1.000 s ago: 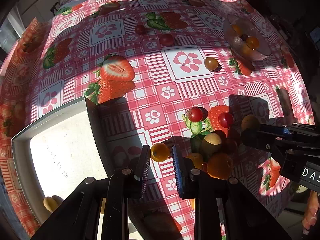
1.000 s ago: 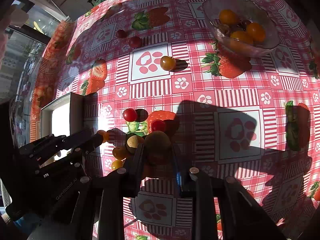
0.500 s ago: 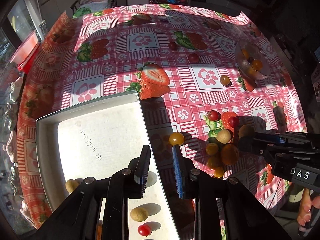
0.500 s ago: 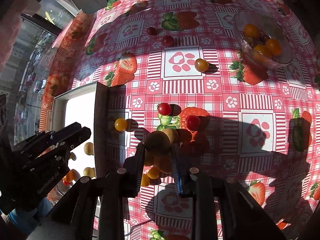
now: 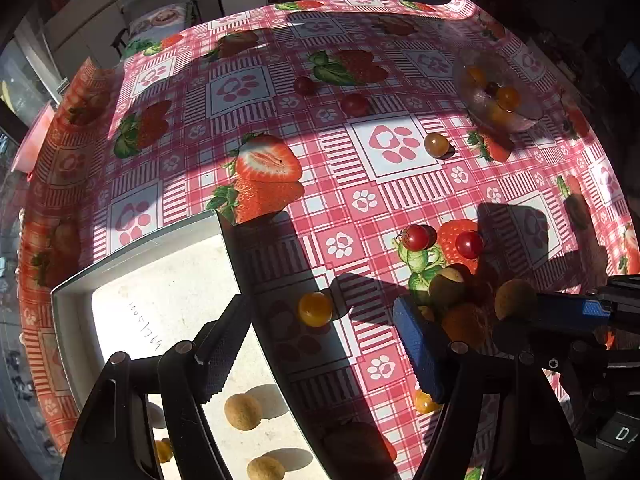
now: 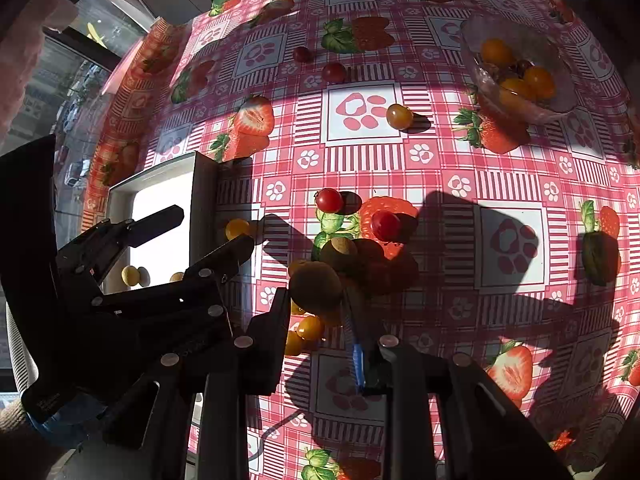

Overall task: Organize fruits
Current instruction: 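Carry both fruits into the white tray and open both tools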

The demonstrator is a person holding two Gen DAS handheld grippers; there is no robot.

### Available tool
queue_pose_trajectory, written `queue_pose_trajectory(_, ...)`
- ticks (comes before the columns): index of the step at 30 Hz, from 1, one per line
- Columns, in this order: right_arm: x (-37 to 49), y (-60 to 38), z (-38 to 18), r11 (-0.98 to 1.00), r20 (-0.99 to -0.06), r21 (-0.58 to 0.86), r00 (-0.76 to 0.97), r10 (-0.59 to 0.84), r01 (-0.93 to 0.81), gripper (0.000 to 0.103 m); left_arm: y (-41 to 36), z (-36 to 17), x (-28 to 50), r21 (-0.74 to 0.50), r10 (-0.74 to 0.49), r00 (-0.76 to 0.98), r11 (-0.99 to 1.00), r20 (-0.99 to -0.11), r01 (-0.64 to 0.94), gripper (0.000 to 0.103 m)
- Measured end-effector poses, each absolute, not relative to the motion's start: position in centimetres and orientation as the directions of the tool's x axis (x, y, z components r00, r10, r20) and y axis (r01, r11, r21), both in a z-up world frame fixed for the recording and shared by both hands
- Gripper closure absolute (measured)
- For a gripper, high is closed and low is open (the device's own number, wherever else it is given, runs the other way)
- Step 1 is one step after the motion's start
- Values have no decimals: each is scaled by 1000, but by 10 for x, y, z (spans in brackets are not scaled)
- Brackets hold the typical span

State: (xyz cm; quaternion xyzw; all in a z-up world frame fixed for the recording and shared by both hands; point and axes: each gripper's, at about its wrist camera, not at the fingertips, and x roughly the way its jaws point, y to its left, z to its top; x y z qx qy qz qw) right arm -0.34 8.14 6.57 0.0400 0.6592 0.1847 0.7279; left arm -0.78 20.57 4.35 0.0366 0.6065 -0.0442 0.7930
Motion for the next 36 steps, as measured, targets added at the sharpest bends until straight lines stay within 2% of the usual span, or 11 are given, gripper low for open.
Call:
queue_pose_trajectory(3, -3, 70, 64, 933, -943, 308, 67, 325, -189, 75, 198, 29, -1, 34, 2, 235, 990, -972, 134, 29)
queue_pose_trajectory(5, -3, 64, 63, 933, -942, 313, 68, 329, -177, 75, 195, 22, 2, 53, 22, 218, 989, -976, 138, 34)
queue_pose_trajectory(7, -3, 60, 61, 933, -940, 320, 66, 334, -166, 75, 192, 18, 3, 77, 45, 213, 986, -976, 145, 44)
queue_pose_trajectory(9, -3, 60, 60, 932, -938, 327, 64, 340, -159, 75, 191, 10, 4, 72, 49, 170, 988, -984, 136, 63)
queue_pose_trajectory(12, -1, 62, 59, 929, -935, 335, 64, 348, -159, 75, 197, 9, 1, 28, 11, 164, 994, -986, 103, 79)
queue_pose_trajectory(21, 1, 70, 62, 922, -930, 345, 64, 361, -176, 75, 231, 40, -14, -104, -102, 207, 995, -973, 0, 80)
queue_pose_trajectory(36, -1, 144, 71, 885, -925, 349, 37, 378, -307, 75, 293, 72, -40, -77, -44, 286, 992, -957, -105, 80)
